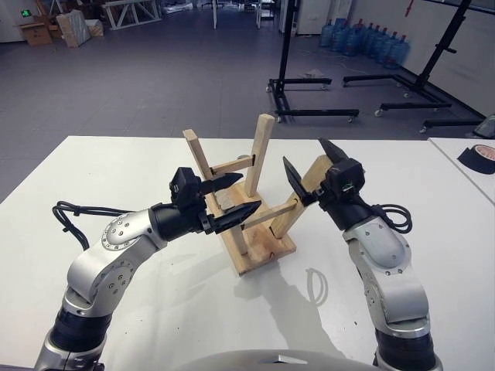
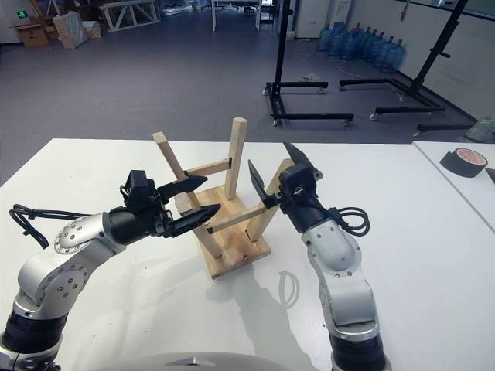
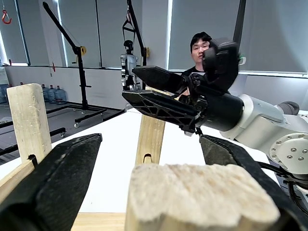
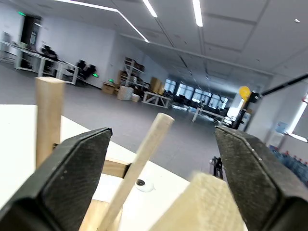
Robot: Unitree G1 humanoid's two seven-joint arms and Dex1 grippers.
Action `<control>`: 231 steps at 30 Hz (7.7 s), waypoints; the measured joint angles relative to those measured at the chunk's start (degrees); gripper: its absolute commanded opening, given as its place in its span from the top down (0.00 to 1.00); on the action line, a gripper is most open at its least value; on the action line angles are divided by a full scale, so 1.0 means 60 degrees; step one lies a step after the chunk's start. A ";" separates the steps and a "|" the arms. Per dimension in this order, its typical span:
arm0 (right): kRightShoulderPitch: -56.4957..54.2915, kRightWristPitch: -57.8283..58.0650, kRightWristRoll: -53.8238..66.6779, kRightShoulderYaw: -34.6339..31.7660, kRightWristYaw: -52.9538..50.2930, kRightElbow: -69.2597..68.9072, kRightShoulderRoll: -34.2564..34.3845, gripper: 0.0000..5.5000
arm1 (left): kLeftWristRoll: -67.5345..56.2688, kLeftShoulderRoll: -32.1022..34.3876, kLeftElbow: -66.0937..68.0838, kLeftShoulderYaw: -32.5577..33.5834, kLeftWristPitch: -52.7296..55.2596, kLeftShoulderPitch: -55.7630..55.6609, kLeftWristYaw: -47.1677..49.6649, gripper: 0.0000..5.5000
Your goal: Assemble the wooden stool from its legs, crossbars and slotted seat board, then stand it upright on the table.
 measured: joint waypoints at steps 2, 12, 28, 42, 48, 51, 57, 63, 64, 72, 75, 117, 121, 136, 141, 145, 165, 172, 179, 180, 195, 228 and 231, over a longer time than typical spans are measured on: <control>-0.0032 -0.0012 0.0008 -0.0049 -0.0036 0.0019 -0.0004 0.29 | 0.0008 0.0002 0.0005 0.0000 0.0000 0.0000 -0.0048 0.33; -0.1042 -0.0040 0.0727 -0.0281 0.0267 0.0934 -0.0070 0.29 | 0.0136 -0.0015 0.0062 -0.0005 -0.0003 -0.0016 -0.0071 0.33; -0.0818 -0.0229 0.0381 0.0930 0.0508 0.0717 -0.0474 0.29 | 0.0782 -0.0089 0.0317 -0.0219 -0.0147 -0.0262 -0.0176 0.33; -0.1274 0.1151 0.1853 0.0746 0.0568 0.0646 -0.0687 0.29 | 0.1002 -0.0206 0.0693 -0.0443 -0.0497 -0.0369 -0.0505 0.33; -0.1635 0.1582 0.2520 0.0618 0.0568 0.0853 -0.0709 0.29 | 0.0854 -0.0344 0.0882 -0.0435 -0.0534 -0.0387 -0.0733 0.33; -0.1691 0.1546 0.2591 0.0615 0.0576 0.1006 -0.0738 0.29 | 0.0855 -0.0431 0.1033 -0.0436 -0.0662 -0.0398 -0.0819 0.33; -0.1665 0.0542 0.2823 0.0458 0.1291 0.1846 -0.0913 0.29 | 0.0865 -0.0423 0.1151 -0.0445 -0.0644 -0.0521 -0.0901 0.33; -0.1277 -0.0039 0.2818 0.0875 0.2274 0.3374 -0.1061 0.29 | 0.0597 -0.0447 0.0755 -0.0688 -0.0292 -0.0547 -0.1185 0.33; -0.1363 -0.0054 0.2798 0.0873 0.2345 0.3399 -0.1096 0.29 | 0.0547 -0.0455 0.0752 -0.0688 -0.0262 -0.0548 -0.1185 0.33; -0.1715 -0.0701 0.2170 0.0790 0.2316 0.3645 -0.1131 0.29 | 0.0154 -0.0416 0.0541 -0.0289 -0.0185 -0.0547 -0.1213 0.33; -0.1796 -0.1247 0.1525 0.0844 0.2402 0.4061 -0.1431 0.29 | -0.0279 -0.0302 0.0225 0.0040 -0.0169 -0.0512 -0.1382 0.33; -0.3796 -0.0188 0.5544 -0.2432 0.2472 0.3476 -0.2443 0.29 | -0.3626 -0.0299 -0.0165 0.1848 -0.0032 -0.0188 -0.1128 0.33; 0.0212 0.1785 0.7124 -0.1043 0.3677 0.0988 -0.2972 0.29 | -0.3599 -0.0155 -0.0148 0.1940 -0.0031 0.0189 -0.1072 0.33; -0.0402 -0.2000 0.1028 0.2147 0.0568 0.5561 0.0399 0.29 | -0.2871 -0.0064 0.0453 0.1436 0.0109 -0.0057 -0.1313 0.33; -0.1496 -0.2301 0.0310 0.2165 0.0156 0.6999 0.1013 0.41 | -0.2584 -0.0151 0.0427 0.1396 0.0002 0.0115 -0.1313 0.33; -0.1718 -0.2386 0.0046 0.2158 0.0167 0.7460 0.1145 0.55 | -0.2419 -0.0285 0.0422 0.1375 -0.0153 0.0142 -0.1312 0.33; -0.1158 0.0653 0.4045 0.0188 0.4288 0.5124 -0.0826 0.81 | -0.2152 -0.0463 0.0396 0.1297 -0.0338 0.0203 -0.1414 0.33; -0.1252 0.5802 0.8666 -0.0528 0.7600 0.3954 -0.3430 0.81 | -0.2265 -0.0445 -0.0552 0.1268 -0.0312 0.0424 -0.1187 0.33; -0.2411 0.8485 0.9836 -0.0287 0.8368 0.5406 -0.4328 0.82 | -0.2525 -0.0456 -0.1954 0.0670 -0.0203 0.0628 -0.0524 0.33; -0.2690 0.8808 0.9847 -0.0220 0.8321 0.5706 -0.4345 0.82 | -0.2570 -0.0456 -0.2042 0.0648 -0.0198 0.0679 -0.0407 0.33; -0.4049 0.9250 0.8971 0.0304 0.7925 0.8344 -0.4423 0.44 | -0.2153 -0.0652 -0.1405 0.0362 -0.0519 0.1112 0.0006 0.33; 0.1684 -0.1130 0.2868 0.0345 0.8503 0.4467 -0.5365 0.40 | 0.3271 0.2800 0.2994 -0.0491 -0.2115 0.2328 -0.4538 0.33; 0.1501 -0.1141 0.2825 0.0634 0.8505 0.4620 -0.5094 0.40 | 0.3547 0.2424 0.3288 -0.0834 -0.2299 0.2136 -0.4420 0.33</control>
